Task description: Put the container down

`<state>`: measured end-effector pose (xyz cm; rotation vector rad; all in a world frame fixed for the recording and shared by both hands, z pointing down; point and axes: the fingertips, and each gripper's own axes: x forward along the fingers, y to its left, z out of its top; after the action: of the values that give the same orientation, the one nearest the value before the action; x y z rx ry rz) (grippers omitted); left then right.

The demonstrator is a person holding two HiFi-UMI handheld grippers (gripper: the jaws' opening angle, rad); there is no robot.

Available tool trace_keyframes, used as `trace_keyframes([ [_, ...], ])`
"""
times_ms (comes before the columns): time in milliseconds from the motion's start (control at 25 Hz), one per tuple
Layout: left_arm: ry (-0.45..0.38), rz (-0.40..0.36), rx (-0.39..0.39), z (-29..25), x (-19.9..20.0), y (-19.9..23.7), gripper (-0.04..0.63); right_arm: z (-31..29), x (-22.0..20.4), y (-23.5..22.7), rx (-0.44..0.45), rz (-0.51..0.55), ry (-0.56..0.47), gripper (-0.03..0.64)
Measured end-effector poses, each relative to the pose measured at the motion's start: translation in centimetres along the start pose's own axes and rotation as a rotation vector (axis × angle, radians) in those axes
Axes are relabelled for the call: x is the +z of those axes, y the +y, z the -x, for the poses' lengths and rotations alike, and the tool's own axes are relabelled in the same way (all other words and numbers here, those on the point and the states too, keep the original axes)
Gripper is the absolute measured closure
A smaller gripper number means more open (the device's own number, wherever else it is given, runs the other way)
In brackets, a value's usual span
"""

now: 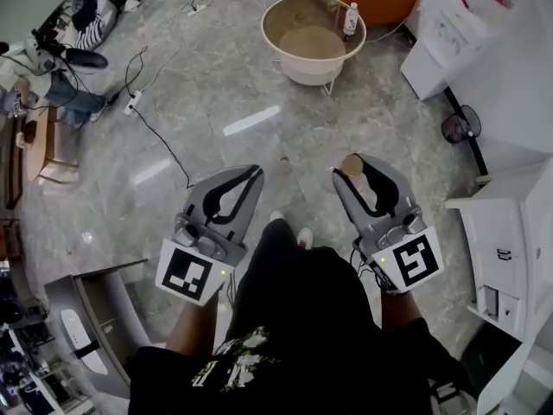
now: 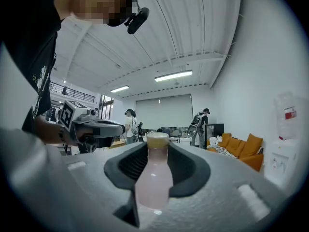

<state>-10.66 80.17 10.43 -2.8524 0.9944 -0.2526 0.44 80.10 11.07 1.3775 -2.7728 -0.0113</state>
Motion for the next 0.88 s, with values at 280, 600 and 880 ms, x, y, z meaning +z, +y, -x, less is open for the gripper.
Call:
trace_keyframes([
  [280, -0.018, 0.058, 0.071, 2.4, -0.8, 3.1, 0.572, -2.1, -0.5, 1.7, 0.038, 0.000, 0.019, 0.494],
  [600, -0.036, 0.037, 0.106, 2.7, -0.8, 7.9, 0.572, -5.7, 0.3, 1.4, 0.044, 0.035, 0.035, 0.494],
  [880, -0.035, 0.054, 0.134, 3.3, -1.3, 11.8, 0.572, -10.0, 1.5, 2.4, 0.096, 0.047, 0.013, 0.495],
])
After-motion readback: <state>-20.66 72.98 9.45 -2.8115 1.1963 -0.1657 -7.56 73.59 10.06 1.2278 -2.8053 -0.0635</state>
